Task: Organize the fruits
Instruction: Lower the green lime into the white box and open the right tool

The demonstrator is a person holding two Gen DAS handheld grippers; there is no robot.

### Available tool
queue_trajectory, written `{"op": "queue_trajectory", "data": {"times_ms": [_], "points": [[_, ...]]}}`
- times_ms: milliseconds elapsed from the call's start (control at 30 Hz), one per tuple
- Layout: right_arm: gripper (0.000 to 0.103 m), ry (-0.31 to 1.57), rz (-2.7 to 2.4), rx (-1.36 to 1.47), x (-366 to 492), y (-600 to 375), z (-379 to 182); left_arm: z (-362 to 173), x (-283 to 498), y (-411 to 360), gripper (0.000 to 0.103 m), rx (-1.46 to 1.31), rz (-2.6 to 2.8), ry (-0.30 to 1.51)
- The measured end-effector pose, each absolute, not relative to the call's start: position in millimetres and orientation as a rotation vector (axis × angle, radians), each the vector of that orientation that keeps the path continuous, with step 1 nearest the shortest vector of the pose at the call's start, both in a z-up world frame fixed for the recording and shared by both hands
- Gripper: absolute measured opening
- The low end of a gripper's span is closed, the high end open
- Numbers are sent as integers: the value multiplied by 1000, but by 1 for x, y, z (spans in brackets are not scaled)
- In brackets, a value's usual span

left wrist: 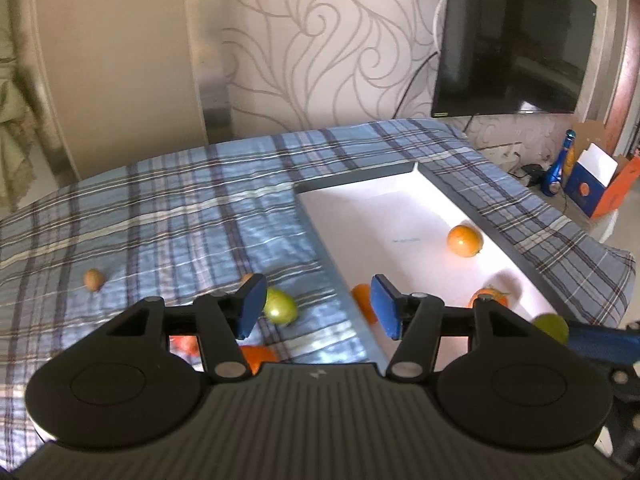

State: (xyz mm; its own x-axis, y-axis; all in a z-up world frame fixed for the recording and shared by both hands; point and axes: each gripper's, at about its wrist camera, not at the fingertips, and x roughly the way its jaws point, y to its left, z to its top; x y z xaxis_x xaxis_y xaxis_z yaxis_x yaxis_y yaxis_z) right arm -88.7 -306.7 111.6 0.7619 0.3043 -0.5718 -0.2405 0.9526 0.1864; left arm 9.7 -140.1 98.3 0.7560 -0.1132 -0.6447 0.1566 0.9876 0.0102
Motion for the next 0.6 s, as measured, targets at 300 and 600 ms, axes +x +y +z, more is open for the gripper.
{"op": "queue_trajectory", "data": {"times_ms": [300,600], "points": [[25,657,338,98,-78,-304,106,101,-9,-120,65,39,-80,706],[25,679,363,68,-65,-299,100,101,-27,-105,67,18,-23,710]]}}
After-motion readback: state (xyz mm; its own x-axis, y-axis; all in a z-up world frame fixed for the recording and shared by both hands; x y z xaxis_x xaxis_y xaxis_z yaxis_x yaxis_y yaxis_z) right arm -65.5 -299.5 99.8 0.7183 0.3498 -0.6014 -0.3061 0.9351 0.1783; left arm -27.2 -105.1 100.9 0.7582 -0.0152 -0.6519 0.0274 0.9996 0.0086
